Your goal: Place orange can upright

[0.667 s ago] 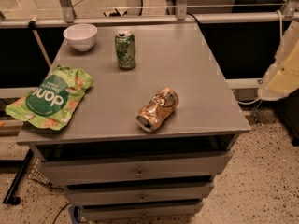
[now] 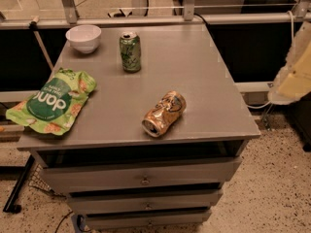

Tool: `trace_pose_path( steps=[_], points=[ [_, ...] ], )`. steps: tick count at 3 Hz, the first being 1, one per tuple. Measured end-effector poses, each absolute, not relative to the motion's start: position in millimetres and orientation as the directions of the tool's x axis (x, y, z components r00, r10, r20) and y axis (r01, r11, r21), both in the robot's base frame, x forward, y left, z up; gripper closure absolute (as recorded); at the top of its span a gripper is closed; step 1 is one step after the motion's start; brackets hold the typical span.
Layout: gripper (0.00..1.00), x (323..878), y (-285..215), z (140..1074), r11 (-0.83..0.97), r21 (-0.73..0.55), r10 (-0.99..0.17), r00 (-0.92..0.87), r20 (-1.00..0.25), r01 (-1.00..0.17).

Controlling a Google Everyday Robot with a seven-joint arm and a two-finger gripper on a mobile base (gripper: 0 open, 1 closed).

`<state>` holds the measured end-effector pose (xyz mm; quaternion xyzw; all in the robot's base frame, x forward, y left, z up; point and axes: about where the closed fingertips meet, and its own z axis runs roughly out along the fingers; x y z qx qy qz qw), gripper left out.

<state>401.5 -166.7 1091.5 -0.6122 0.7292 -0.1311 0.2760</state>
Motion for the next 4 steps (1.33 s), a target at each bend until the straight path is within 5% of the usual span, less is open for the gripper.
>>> trace_pose_path(
  steps=[4],
  points=[
    [0.0, 421, -103, 1054, -0.081, -0.475, -0.97, 0.179, -0.164, -0.876]
  ],
)
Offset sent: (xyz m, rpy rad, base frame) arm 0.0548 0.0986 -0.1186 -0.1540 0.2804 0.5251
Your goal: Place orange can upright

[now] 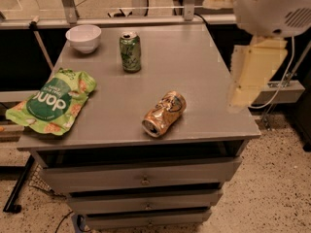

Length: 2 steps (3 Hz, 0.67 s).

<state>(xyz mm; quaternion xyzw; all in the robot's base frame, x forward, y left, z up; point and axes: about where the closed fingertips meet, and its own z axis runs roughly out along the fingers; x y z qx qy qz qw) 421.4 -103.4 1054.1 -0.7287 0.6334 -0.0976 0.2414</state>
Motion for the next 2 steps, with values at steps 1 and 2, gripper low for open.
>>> trace_pose_path(
  steps=[1, 2],
  points=[
    [0.0, 440.6, -86.6, 1020.2, -0.196, -0.416, -0.946, 0.283, -0.16, -0.888],
    [0.0, 440.5, -86.6, 1020.2, -0.196, -0.416, -0.946, 0.283, -0.16, -0.888]
  ],
)
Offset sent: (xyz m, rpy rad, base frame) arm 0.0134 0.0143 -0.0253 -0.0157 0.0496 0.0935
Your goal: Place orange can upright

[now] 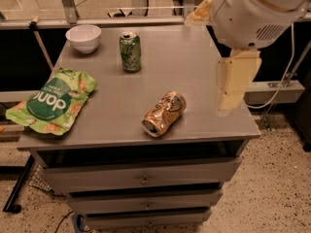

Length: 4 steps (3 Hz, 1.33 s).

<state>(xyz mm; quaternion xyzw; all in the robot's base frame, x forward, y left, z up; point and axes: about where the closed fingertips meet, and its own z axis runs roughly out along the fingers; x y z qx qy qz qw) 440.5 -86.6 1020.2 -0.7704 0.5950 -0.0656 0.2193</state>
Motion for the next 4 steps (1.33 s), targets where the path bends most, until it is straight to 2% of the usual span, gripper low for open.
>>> trace_pose_path(
  steps=[2, 4],
  points=[
    [0.0, 466, -65, 981, -0.429, -0.362, -0.864, 0.493, -0.102, -0.827],
    [0.0, 483, -45, 940, -0.678, -0.288, -0.708, 0.706, 0.011, -0.676]
  ],
)
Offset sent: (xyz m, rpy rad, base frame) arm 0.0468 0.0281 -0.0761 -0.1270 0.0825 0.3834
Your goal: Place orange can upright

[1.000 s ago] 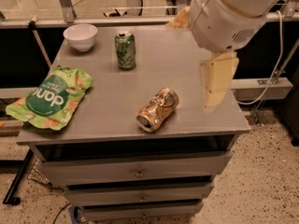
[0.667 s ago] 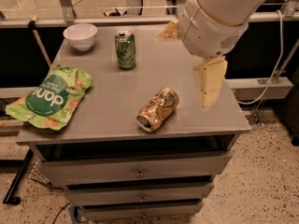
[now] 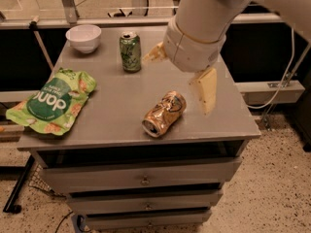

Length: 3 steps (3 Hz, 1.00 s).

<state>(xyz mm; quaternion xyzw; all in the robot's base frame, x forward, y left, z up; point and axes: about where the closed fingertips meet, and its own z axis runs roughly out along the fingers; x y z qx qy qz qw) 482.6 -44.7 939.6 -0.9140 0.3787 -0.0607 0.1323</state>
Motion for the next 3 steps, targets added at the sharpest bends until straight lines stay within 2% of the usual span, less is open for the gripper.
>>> trace_pose_path(
  steps=[1, 3],
  points=[
    [0.0, 487, -41, 920, -0.738, -0.234, -0.66, 0.749, 0.055, -0.633],
    [0.0, 493, -34, 879, -0.766, -0.122, -0.643, 0.751, 0.15, -0.631]
  ],
)
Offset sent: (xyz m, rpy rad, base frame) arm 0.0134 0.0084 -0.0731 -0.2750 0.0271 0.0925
